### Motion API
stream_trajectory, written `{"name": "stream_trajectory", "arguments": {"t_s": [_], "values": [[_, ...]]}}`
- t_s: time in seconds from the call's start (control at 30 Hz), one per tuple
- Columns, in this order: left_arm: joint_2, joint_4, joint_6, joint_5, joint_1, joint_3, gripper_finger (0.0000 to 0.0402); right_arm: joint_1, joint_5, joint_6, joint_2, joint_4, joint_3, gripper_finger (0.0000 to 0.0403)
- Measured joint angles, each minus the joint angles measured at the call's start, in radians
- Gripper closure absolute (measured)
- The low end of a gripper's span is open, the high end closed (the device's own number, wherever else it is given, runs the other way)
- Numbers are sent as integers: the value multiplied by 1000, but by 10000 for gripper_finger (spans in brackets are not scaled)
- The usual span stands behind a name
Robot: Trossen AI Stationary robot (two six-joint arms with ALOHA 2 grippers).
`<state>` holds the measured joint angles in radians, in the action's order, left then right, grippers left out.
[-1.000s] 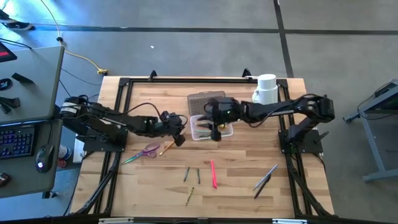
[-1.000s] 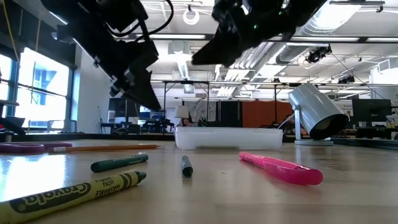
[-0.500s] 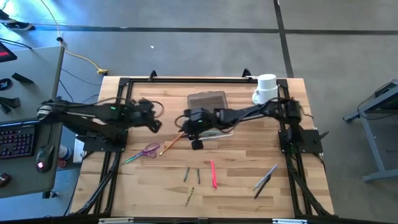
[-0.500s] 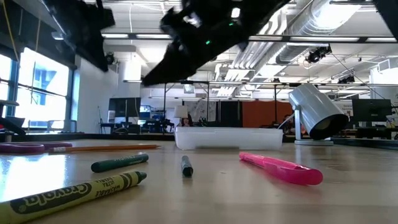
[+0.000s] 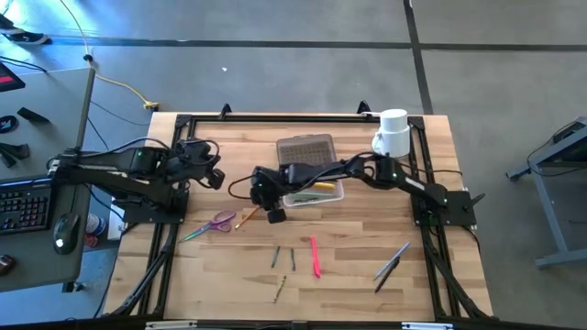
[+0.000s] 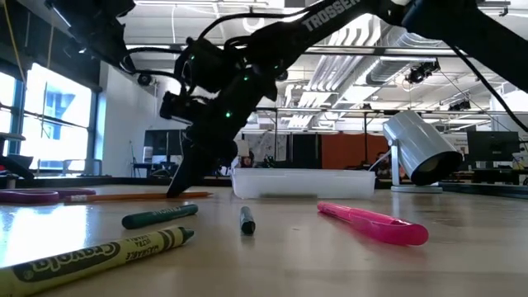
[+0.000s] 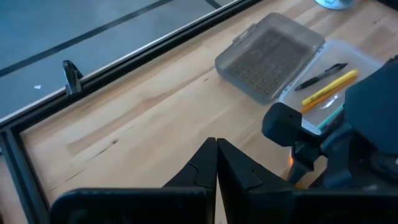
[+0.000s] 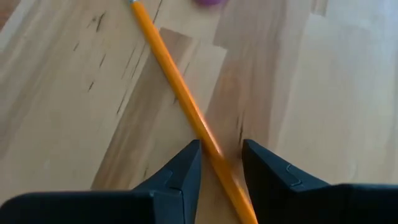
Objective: Pick & place school supplies into a supply box
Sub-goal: Put the orange pencil into the gray supply box
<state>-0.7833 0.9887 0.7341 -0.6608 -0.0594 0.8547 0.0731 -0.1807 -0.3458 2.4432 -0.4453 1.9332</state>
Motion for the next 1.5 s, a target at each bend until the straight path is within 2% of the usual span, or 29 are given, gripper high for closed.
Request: {"name": "stream_trajectory", "arguments": {"t_s": [0.2,0.4,0.63,0.9,1.03,1.1,1.2,1.33,1.5], "values": [[-21,9,0,0,0,0,370,-1,51,17,7,-1,-15,310],[-30,8,2,-1,0,0,355,-1,63,26,6,-22,-15,391],[-29,9,3,-1,0,0,363,-34,123,31,-76,-131,-26,399],[-29,10,3,-1,0,0,363,-100,375,41,-279,-342,-22,399],[-30,11,3,-1,0,0,355,-119,540,146,-355,-486,-20,401],[-30,16,3,0,0,0,355,-113,586,225,-368,-597,-27,400],[-31,18,3,1,0,0,362,-83,595,303,-372,-691,-99,401],[-31,18,-4,2,0,0,369,-31,654,326,-372,-660,-233,402],[-31,18,-23,3,0,0,363,19,592,324,-372,-620,-352,402]]}}
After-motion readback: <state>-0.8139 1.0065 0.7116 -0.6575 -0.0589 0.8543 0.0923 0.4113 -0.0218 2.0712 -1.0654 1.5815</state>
